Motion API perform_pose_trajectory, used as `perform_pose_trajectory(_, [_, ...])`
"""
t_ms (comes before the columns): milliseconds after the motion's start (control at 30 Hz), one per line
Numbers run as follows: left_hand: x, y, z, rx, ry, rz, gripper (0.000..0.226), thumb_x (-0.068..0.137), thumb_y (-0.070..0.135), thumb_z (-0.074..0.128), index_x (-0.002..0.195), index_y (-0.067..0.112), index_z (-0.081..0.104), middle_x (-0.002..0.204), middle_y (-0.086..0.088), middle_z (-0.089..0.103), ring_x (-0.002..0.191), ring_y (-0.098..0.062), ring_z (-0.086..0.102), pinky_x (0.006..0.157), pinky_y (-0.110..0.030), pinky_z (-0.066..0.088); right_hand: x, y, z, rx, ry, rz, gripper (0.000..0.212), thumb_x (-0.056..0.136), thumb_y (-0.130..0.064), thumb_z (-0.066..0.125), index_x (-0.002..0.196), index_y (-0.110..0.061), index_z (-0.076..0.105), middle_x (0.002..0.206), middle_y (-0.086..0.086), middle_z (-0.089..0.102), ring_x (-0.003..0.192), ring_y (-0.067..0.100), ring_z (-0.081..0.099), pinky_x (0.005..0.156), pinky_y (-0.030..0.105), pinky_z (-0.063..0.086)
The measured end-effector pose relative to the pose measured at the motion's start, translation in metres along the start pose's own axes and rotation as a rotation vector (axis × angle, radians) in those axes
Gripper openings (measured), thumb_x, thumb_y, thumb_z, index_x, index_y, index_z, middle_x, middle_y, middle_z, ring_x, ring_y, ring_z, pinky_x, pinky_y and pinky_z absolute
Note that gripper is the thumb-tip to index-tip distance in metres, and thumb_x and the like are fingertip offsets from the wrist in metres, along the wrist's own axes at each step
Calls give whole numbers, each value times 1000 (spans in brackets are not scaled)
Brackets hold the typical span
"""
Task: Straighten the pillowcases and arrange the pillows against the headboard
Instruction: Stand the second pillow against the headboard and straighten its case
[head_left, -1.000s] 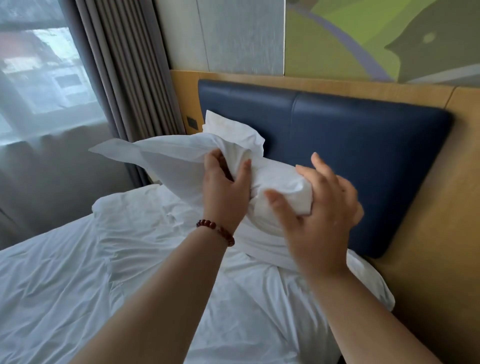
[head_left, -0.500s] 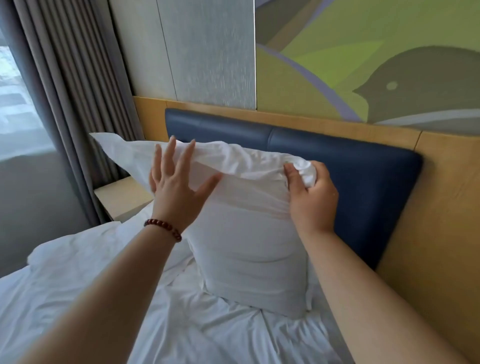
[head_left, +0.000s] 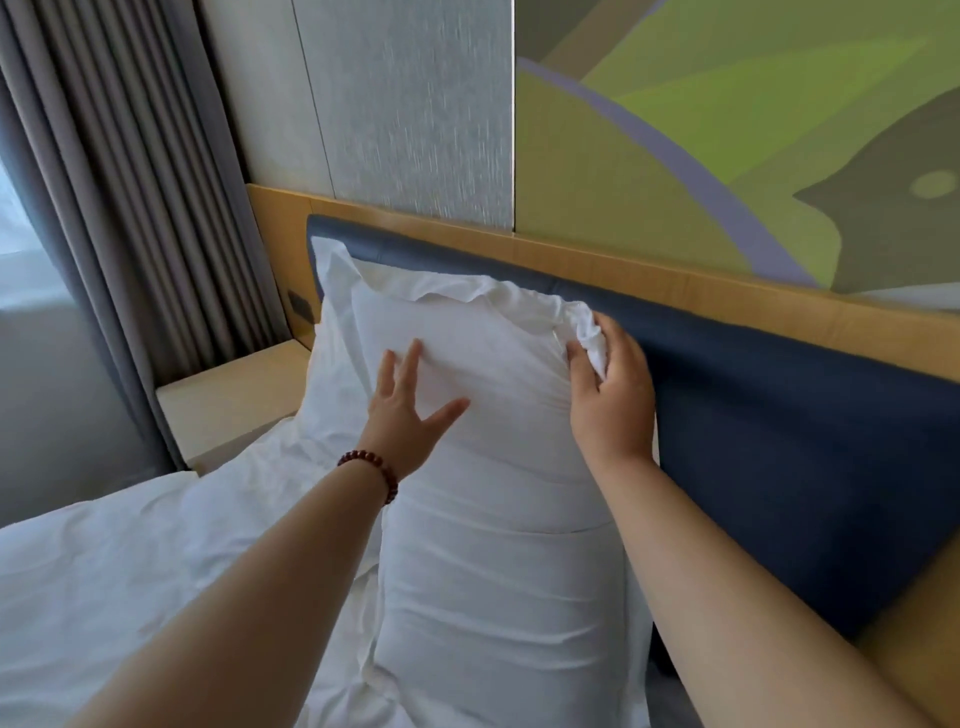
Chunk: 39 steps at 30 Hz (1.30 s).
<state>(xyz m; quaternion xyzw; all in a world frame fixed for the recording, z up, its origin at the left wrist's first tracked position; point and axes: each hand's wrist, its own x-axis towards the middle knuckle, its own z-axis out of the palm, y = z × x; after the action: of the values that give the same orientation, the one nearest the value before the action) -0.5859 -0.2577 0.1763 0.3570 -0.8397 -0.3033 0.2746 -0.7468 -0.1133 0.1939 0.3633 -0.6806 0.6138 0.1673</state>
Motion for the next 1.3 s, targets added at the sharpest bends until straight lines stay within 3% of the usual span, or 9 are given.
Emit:
perform_pose_trajectory(133, [28,-26,39,-115,31,-96,95,87,56,59,154,38,-7,165,-1,-10,151,-23,7,121,-40,16,7,29,28,-62,-38,-78,54,96,-45,45,138,-10,47,134,5,56,124,23,51,105,39,41])
perform_pose_trajectory(300, [45,-41,56,-228,135,-105,100,81,65,53,156,32,-4,165,3,-3,151,-10,-4,115,-27,4,-16,58,35,-60,-102,18,76,90,-62,48,145,-10,37,141,7,49,129,22,47,109,38,39])
perform_pose_trajectory(500, [38,-86,63,-383,133,-193,116,69,78,63,157,28,6,164,7,11,149,-12,15,122,-39,17,-63,86,33,-89,-146,207,98,71,-77,59,147,-20,31,140,5,50,126,25,51,100,44,46])
perform_pose_trajectory(600, [23,-134,76,-477,-6,-307,95,78,63,68,154,32,21,157,11,32,143,-10,32,118,-35,26,-95,100,34,-90,-160,349,105,62,-84,61,141,-21,36,133,3,55,119,23,56,97,42,49])
perform_pose_trajectory(700, [8,-179,96,-513,-154,-393,81,75,66,70,145,40,37,139,15,54,127,-8,51,109,-37,40,-127,117,35,-96,-165,459,103,55,-78,68,136,-21,40,125,1,60,111,21,60,90,32,51])
perform_pose_trajectory(933, [2,-232,122,-509,-276,-432,81,77,62,70,144,29,40,124,12,59,111,-8,57,98,-33,43,-167,144,29,-132,-191,667,99,50,-75,69,132,-25,44,113,-6,63,101,17,62,84,28,49])
perform_pose_trajectory(1000, [-3,-248,129,-528,-310,-468,66,83,54,68,137,29,42,118,11,60,105,-10,59,91,-33,45,-175,151,28,-153,-195,692,94,55,-70,78,130,-25,46,111,-8,63,98,14,61,83,27,48])
perform_pose_trajectory(1133, [-15,-261,142,-599,-374,-594,95,53,80,66,134,35,43,121,6,61,100,-13,61,70,-26,49,-199,168,22,-194,-186,794,69,67,-53,78,124,-26,50,100,-11,61,95,17,61,81,26,44])
perform_pose_trajectory(1300, [-25,-255,144,-514,-136,-604,64,84,54,67,139,27,48,120,9,57,107,-16,52,91,-32,39,-205,167,33,-182,-57,860,56,73,-49,77,117,-20,58,100,-6,63,103,24,64,84,27,44])
